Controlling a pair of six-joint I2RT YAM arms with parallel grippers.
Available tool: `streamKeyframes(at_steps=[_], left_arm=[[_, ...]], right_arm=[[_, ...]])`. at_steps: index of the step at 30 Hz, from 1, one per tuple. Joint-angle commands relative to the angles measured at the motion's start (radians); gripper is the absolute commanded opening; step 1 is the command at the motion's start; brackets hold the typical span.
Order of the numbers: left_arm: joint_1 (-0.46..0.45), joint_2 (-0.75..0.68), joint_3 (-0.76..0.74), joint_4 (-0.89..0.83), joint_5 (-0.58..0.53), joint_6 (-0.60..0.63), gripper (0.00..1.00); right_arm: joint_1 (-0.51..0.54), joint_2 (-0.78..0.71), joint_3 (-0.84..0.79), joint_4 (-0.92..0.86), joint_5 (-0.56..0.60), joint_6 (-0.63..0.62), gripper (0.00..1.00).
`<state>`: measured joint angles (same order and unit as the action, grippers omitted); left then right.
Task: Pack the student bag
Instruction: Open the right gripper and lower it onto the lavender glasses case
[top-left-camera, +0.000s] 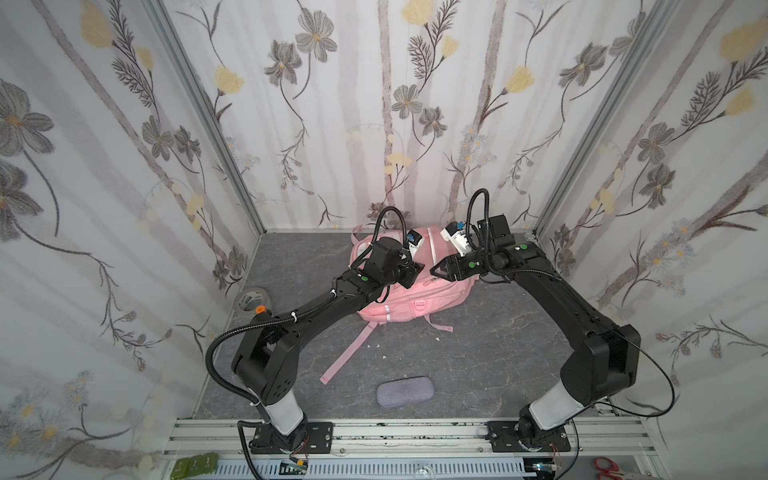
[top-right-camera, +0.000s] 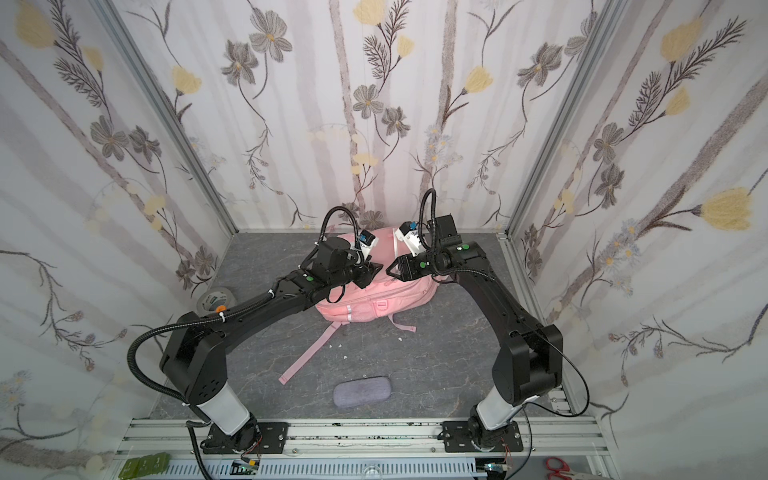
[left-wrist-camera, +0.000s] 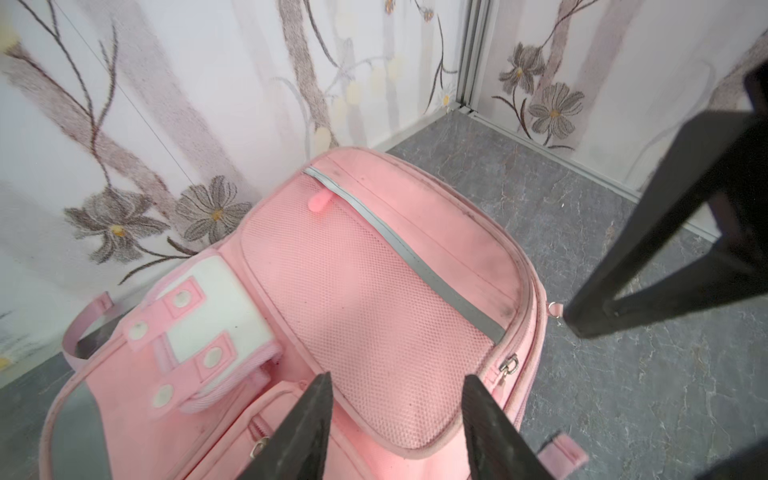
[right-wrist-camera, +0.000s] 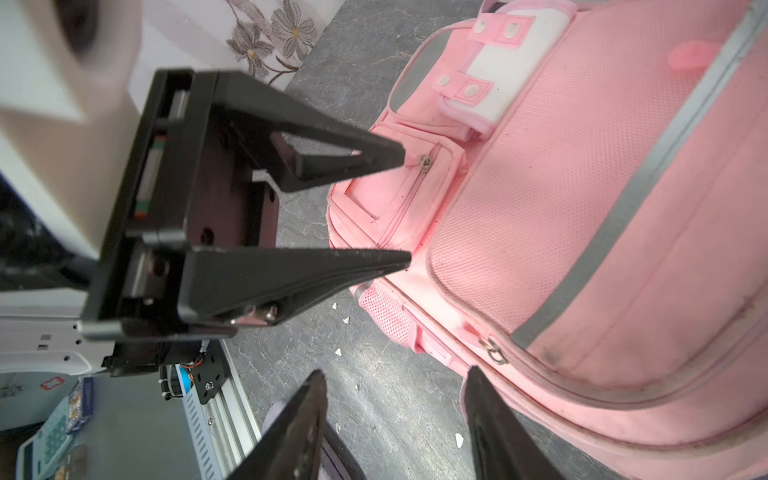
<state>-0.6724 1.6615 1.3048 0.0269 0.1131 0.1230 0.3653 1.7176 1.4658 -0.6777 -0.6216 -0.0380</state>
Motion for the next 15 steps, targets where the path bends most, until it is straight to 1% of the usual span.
streamKeyframes(at_steps=[1, 4, 5, 7, 8, 9, 10, 13, 15], left_arm=[[0.001, -0.037, -0.011, 0.021, -0.005, -0.006, 0.6], [0.002, -0.07, -0.018, 0.007, -0.016, -0.011, 0.62], [0.001, -0.08, -0.023, 0.002, -0.024, -0.013, 0.62], [0.001, -0.111, -0.038, -0.007, -0.051, -0.017, 0.62], [0.0, -0.127, -0.047, -0.011, -0.064, -0.018, 0.63], [0.001, -0.146, -0.061, -0.014, -0.078, -0.02, 0.63], [0.001, -0.171, -0.076, -0.016, -0.088, -0.021, 0.65], [0.001, -0.237, -0.123, -0.035, -0.094, -0.011, 0.72], [0.0, -0.281, -0.156, -0.054, -0.11, -0.008, 0.73]], right_arm=[[0.049, -0.06, -0.055, 0.004, 0.053, -0.135, 0.55], [0.124, -0.114, -0.129, -0.003, 0.064, -0.264, 0.56], [0.149, -0.154, -0.15, -0.006, 0.07, -0.306, 0.56], [0.237, -0.212, -0.216, -0.001, 0.123, -0.407, 0.63], [0.277, -0.239, -0.251, 0.006, 0.144, -0.45, 0.64], [0.33, -0.271, -0.295, 0.021, 0.168, -0.497, 0.68], [0.382, -0.303, -0.334, 0.045, 0.19, -0.539, 0.72], [0.508, -0.362, -0.455, 0.146, 0.226, -0.558, 0.8], [0.553, -0.354, -0.486, 0.171, 0.234, -0.541, 0.81]])
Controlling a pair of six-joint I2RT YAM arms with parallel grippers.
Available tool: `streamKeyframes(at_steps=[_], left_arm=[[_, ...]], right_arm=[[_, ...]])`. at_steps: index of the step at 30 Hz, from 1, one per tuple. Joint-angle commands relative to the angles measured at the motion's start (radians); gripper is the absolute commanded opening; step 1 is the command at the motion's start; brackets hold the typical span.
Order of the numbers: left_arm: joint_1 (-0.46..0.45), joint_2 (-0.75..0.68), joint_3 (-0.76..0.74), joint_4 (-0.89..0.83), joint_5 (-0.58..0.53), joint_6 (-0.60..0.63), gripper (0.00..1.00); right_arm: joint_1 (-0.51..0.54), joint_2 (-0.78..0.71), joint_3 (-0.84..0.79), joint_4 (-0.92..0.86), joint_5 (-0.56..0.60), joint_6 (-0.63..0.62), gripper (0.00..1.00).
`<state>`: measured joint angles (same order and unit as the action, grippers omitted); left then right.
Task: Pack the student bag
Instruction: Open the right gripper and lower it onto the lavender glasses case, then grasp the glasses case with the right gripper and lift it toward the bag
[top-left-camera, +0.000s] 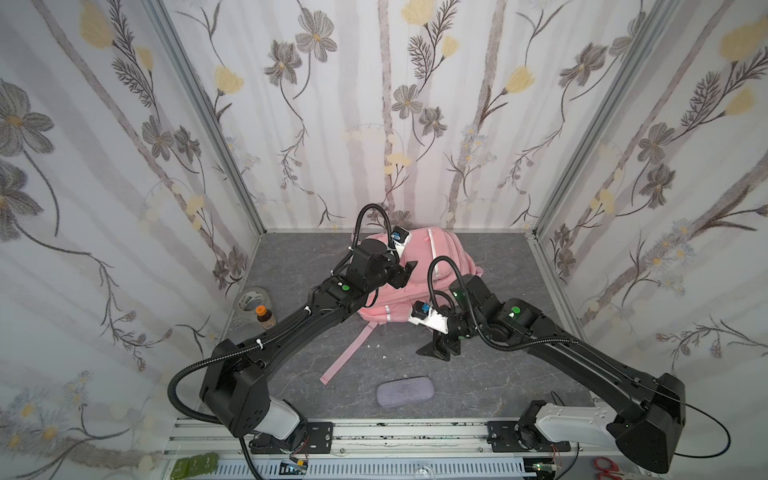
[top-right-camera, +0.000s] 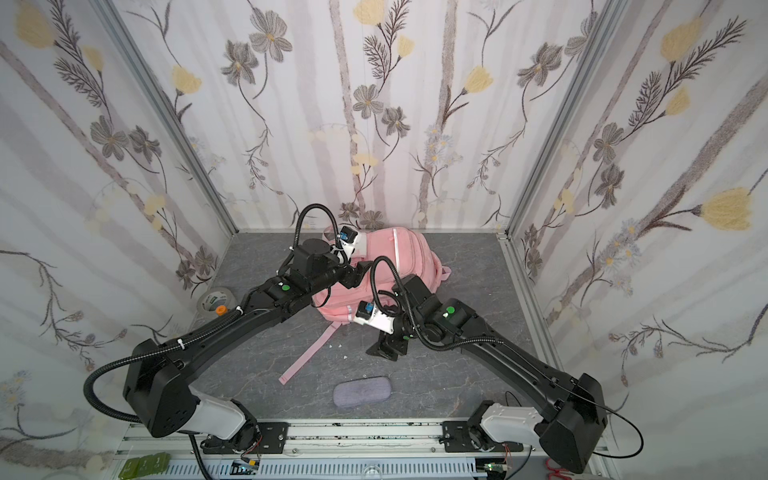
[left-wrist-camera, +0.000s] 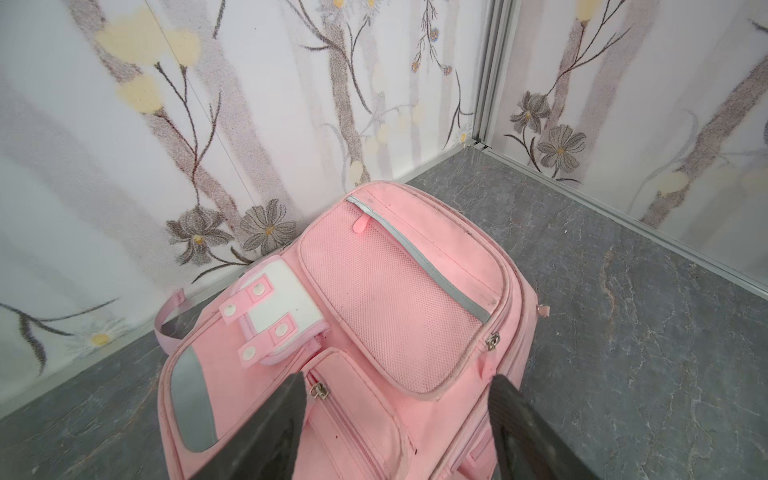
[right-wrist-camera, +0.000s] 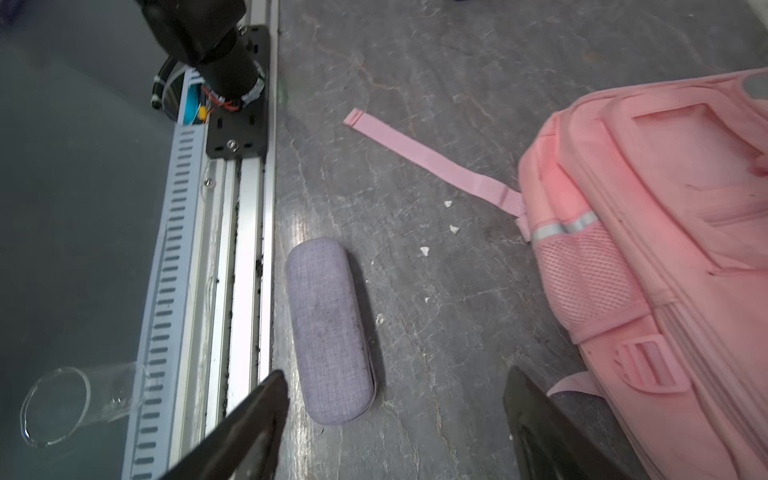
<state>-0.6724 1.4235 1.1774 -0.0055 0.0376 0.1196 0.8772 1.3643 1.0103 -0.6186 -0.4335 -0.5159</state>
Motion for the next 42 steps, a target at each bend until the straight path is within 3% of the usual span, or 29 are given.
streamKeyframes(at_steps=[1, 6, 10, 15, 24, 33, 42], left_arm=[[0.002, -0.068, -0.049, -0.028, -0.046, -0.006, 0.74], [0.002, -0.209, -0.164, -0.04, -0.098, -0.028, 0.8], [0.001, -0.315, -0.232, -0.092, -0.139, -0.047, 0.81], [0.001, -0.451, -0.295, -0.17, -0.193, -0.051, 0.81], [0.002, -0.625, -0.367, -0.251, -0.28, -0.045, 0.85], [0.004, -0.639, -0.38, -0.233, -0.306, -0.022, 0.87], [0.005, -0.587, -0.345, -0.222, -0.292, -0.01, 0.87]], right_arm=[[0.063, 0.017, -0.035, 0.11, 0.054, -0.059, 0.82], [0.195, 0.142, -0.02, 0.063, 0.156, -0.065, 0.82], [0.256, 0.241, 0.0, 0.067, 0.171, -0.073, 0.82], [0.285, 0.359, 0.032, 0.079, 0.191, -0.073, 0.82], [0.291, 0.44, 0.01, 0.078, 0.183, -0.081, 0.81], [0.29, 0.531, 0.002, 0.1, 0.228, -0.077, 0.76], [0.289, 0.546, -0.018, 0.112, 0.224, -0.044, 0.58]])
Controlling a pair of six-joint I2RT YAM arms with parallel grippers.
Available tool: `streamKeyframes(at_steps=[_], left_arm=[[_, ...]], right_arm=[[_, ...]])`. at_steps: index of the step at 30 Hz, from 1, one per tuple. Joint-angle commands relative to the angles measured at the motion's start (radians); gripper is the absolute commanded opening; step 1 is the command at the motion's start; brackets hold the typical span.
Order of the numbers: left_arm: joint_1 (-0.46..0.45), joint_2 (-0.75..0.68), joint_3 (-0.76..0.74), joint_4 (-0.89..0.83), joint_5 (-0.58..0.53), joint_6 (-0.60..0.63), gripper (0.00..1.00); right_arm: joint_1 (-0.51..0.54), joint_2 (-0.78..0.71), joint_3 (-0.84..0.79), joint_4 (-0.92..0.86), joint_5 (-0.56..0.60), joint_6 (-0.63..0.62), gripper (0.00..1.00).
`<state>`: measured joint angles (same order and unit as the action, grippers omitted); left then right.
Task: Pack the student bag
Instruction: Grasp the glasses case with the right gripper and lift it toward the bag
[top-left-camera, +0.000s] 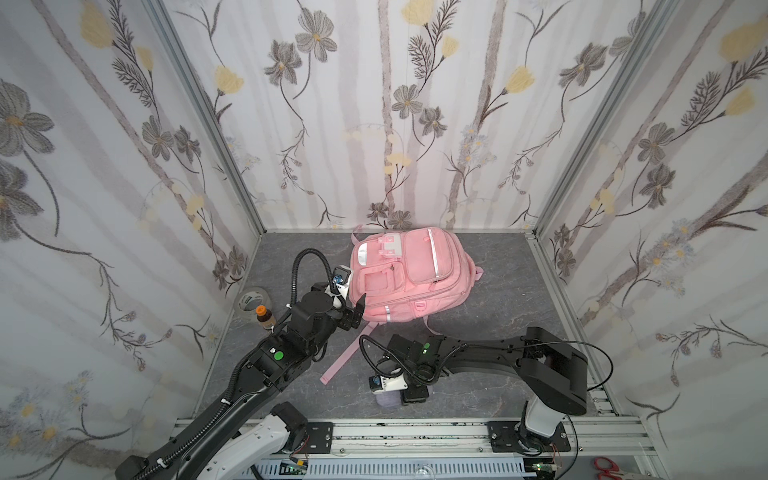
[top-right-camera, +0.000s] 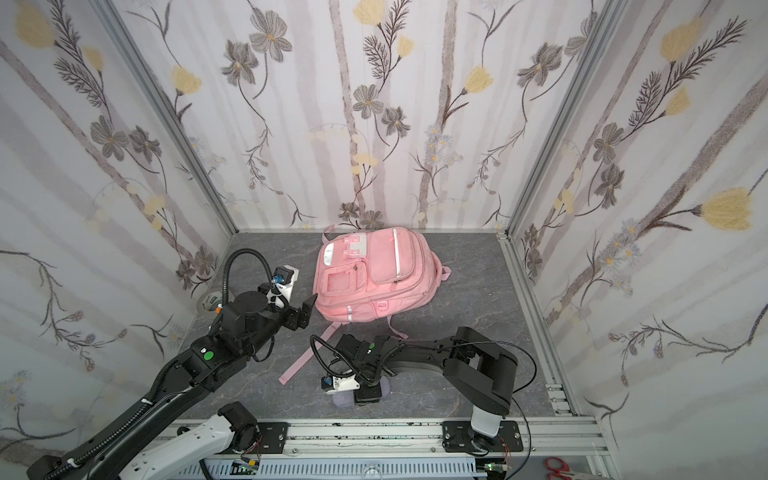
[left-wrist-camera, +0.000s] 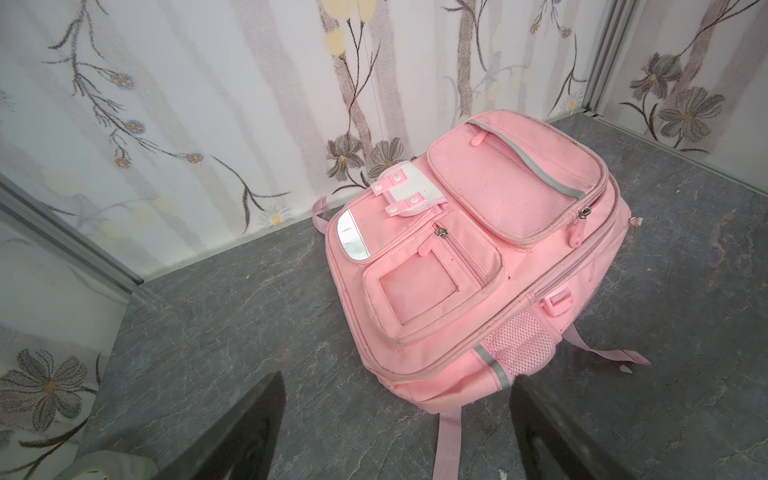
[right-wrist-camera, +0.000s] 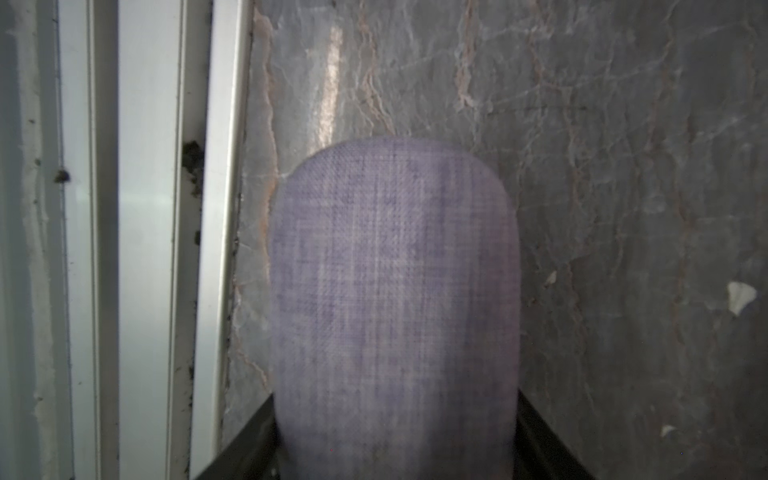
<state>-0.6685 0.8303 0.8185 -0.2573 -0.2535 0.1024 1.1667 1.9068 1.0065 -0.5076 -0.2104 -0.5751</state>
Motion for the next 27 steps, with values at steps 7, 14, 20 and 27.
streamKeyframes(at_steps=[7, 14, 20, 27], left_arm=[[0.002, 0.035, 0.044, 0.032, 0.002, 0.016, 0.84], [0.004, 0.124, 0.094, 0.07, 0.035, 0.014, 0.82], [0.003, 0.274, 0.179, 0.127, 0.089, -0.039, 0.79], [0.005, 0.493, 0.333, 0.182, 0.163, -0.127, 0.74]], right_arm=[[-0.104, -0.13, -0.009, 0.025, -0.081, 0.119, 0.53], [-0.276, -0.348, -0.014, 0.085, -0.163, 0.299, 0.44], [-0.472, -0.517, -0.03, 0.133, -0.179, 0.442, 0.29], [-0.654, -0.633, -0.023, 0.146, -0.219, 0.521, 0.16]])
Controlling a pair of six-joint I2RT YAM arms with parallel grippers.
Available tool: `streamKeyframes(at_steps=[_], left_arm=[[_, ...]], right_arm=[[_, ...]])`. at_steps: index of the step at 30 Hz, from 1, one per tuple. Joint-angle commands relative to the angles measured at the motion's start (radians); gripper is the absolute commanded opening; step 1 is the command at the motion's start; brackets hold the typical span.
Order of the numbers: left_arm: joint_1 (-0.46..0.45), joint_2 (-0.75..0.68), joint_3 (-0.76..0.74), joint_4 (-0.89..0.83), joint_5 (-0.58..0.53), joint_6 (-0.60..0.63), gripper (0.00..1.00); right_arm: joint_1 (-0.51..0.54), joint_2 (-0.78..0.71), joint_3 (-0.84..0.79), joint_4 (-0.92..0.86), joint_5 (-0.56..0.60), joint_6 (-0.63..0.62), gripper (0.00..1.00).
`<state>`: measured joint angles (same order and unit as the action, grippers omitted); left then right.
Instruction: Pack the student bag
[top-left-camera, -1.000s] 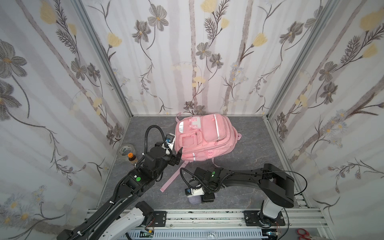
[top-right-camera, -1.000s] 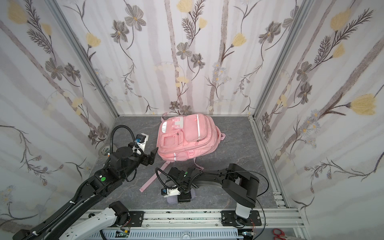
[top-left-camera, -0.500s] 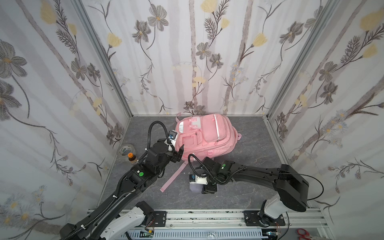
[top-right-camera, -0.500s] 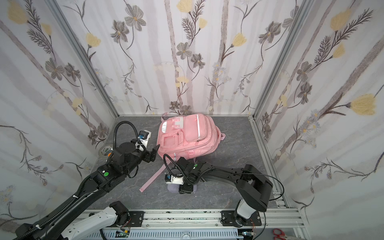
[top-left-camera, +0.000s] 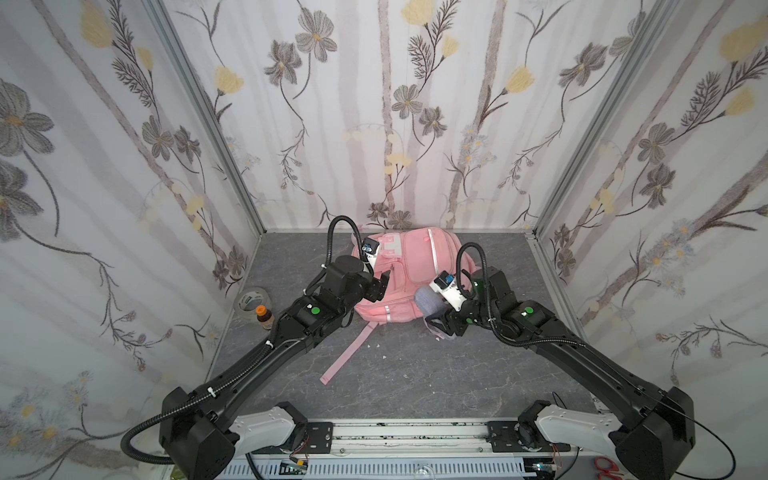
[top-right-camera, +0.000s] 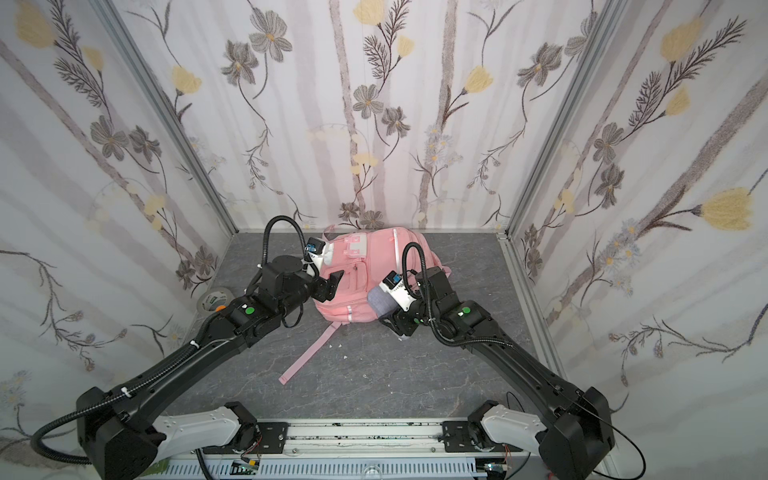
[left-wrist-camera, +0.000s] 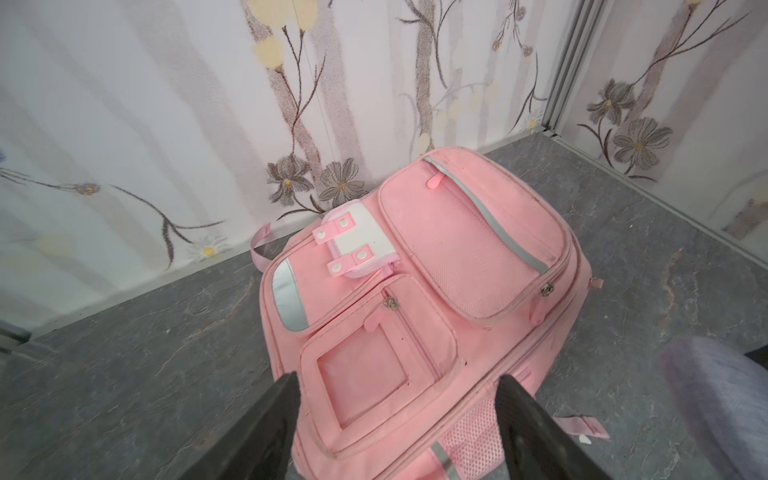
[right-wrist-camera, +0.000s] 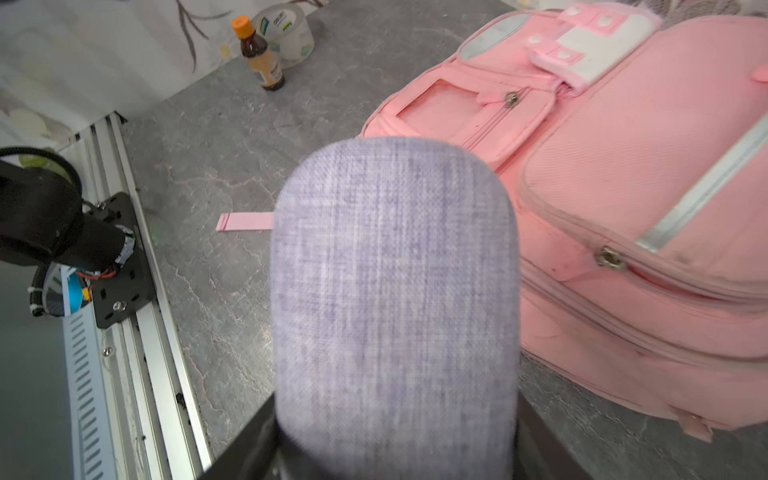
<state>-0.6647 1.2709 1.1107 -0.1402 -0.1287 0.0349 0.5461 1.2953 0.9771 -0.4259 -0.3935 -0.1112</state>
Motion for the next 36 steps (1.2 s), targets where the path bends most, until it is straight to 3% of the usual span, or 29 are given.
streamKeyframes(at_steps=[1, 7, 9, 12, 16, 20, 23, 25, 29, 36], left_arm=[[0.0, 0.084, 0.067, 0.063, 0.038, -0.07, 0.72], [-0.019, 0.28, 0.292, -0.057, 0.07, -0.148, 0.7], [-0.029, 0.348, 0.383, -0.102, 0.063, -0.178, 0.69], [-0.052, 0.475, 0.55, -0.193, 0.032, -0.236, 0.66], [-0.095, 0.722, 0.925, -0.455, -0.029, -0.305, 0.65], [-0.133, 1.015, 1.422, -0.776, -0.086, -0.348, 0.65], [-0.151, 1.165, 1.686, -0.89, -0.097, -0.38, 0.66], [-0.162, 1.184, 1.694, -0.871, -0.112, -0.402, 0.65], [-0.175, 1.169, 1.569, -0.796, -0.157, -0.452, 0.62], [-0.215, 1.205, 1.572, -0.786, -0.188, -0.44, 0.63]], right_arm=[[-0.057, -0.032, 0.006, 0.065, -0.044, 0.069, 0.14], [-0.202, -0.08, -0.001, 0.065, -0.095, 0.163, 0.0], [-0.243, -0.1, -0.01, 0.067, -0.104, 0.189, 0.0], [-0.275, -0.132, -0.031, 0.072, -0.008, 0.237, 0.0], [-0.328, -0.139, -0.033, 0.053, 0.107, 0.337, 0.01], [-0.378, -0.142, -0.056, 0.049, 0.094, 0.388, 0.0], [-0.391, -0.146, -0.074, 0.048, 0.085, 0.404, 0.0], [-0.394, -0.154, -0.088, 0.054, 0.074, 0.41, 0.0], [-0.397, -0.165, -0.111, 0.058, 0.052, 0.41, 0.0], [-0.403, -0.19, -0.15, 0.058, 0.034, 0.406, 0.0]])
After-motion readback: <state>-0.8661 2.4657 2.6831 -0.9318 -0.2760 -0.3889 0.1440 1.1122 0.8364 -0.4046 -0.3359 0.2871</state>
